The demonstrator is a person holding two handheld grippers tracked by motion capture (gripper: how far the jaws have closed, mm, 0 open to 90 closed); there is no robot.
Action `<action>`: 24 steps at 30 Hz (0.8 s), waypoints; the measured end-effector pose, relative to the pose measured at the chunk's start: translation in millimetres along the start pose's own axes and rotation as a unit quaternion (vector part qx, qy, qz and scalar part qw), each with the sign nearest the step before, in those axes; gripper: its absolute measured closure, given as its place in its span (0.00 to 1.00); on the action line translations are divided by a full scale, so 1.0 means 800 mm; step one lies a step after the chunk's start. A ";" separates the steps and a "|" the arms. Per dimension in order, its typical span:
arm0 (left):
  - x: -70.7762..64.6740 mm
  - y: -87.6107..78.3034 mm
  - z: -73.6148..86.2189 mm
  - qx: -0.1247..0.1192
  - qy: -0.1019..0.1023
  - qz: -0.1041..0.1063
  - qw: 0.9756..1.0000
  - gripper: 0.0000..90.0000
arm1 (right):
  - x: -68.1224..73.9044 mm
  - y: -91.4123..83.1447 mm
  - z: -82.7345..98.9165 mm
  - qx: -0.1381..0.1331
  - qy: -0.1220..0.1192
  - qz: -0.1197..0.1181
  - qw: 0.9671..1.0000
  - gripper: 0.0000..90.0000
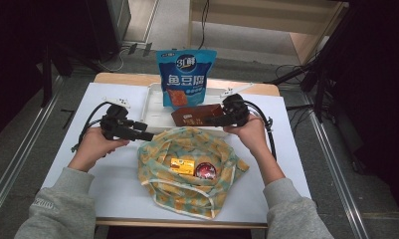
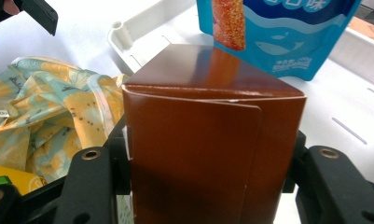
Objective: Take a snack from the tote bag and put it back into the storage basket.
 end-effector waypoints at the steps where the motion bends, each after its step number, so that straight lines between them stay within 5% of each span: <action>1: 0.000 0.000 0.000 0.000 0.000 0.000 1.000 0.38 | 0.000 0.000 0.000 0.000 0.000 0.000 1.000 0.48; 24: 0.000 0.001 0.000 0.001 0.001 0.000 1.000 0.38 | 0.001 0.036 -0.002 0.017 -0.005 -0.011 1.000 0.47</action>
Point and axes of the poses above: each handheld gripper's, and its own axes: y roughly forward along the jaws, z roughly out of its underside, x roughly to its left, the point moved 1 cm from there along y, roughly forward along the jaws, and after that the axes turned 3 degrees about -y, right-handed, at the moved point
